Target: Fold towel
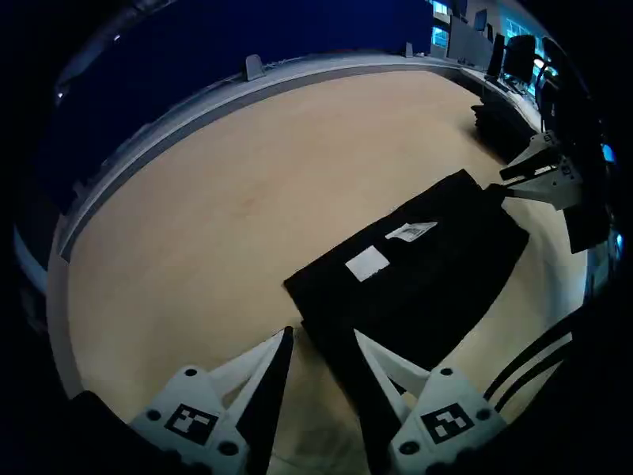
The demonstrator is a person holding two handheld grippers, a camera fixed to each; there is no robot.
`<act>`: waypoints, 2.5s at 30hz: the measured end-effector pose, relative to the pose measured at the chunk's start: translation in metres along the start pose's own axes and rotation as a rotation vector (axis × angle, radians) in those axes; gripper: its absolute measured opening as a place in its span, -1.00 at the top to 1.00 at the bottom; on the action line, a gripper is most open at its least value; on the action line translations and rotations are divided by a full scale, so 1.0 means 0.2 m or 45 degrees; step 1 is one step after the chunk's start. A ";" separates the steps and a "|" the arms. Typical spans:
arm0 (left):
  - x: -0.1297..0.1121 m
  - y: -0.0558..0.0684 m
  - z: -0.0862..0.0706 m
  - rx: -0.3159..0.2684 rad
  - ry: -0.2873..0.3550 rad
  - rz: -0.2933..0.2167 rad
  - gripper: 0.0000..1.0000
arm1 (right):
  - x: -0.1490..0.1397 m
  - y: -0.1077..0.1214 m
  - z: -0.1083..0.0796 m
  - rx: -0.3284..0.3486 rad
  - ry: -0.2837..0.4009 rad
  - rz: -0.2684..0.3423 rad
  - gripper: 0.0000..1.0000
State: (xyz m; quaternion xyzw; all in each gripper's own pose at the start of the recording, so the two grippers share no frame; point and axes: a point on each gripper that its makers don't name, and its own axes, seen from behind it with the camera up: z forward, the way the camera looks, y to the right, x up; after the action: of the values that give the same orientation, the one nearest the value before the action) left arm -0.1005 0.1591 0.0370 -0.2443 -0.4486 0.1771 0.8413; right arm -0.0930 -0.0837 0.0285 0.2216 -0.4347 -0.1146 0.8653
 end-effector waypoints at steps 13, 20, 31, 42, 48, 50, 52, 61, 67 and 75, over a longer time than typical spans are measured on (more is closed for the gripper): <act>0.10 -0.18 0.01 0.139 0.065 -0.082 -0.76 | 0.09 0.16 0.01 -0.187 0.067 -0.034 -0.92; 0.12 -0.20 -0.02 0.152 0.084 -0.098 -0.76 | 0.14 0.19 -0.01 -0.191 0.100 -0.013 -1.00; 0.06 -0.14 -0.10 0.123 0.102 -0.132 -0.76 | 0.06 0.11 -0.08 -0.149 0.096 -0.014 -1.00; -0.14 -0.03 -0.25 0.092 0.097 -0.189 -0.76 | -0.11 0.01 -0.22 -0.130 0.074 -0.001 -1.00; -0.20 -0.03 -0.27 0.101 0.089 -0.215 -0.76 | -0.15 0.00 -0.24 -0.125 0.068 0.015 -1.00; -0.21 -0.04 -0.28 0.109 0.093 -0.228 -0.76 | -0.14 -0.01 -0.25 -0.110 0.071 0.013 -1.00; -0.22 -0.05 -0.30 0.118 0.099 -0.245 -0.76 | -0.14 -0.02 -0.24 -0.088 0.075 -0.001 -1.00; -0.37 -0.07 -0.44 0.170 0.103 -0.358 -0.76 | -0.16 -0.12 -0.22 0.009 0.050 -0.111 -1.00; -0.53 -0.09 -0.56 0.232 0.095 -0.455 -0.76 | -0.17 -0.17 -0.19 0.069 0.022 -0.188 -1.00; -0.74 -0.06 -0.69 0.290 0.080 -0.586 -0.76 | -0.19 -0.20 -0.16 0.108 -0.014 -0.267 -0.97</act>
State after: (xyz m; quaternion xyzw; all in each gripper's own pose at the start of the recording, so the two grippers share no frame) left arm -0.0622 0.0367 -0.1214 -0.0448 -0.4430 0.0226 0.8951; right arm -0.0902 -0.0938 -0.0351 0.3017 -0.4183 -0.1872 0.8360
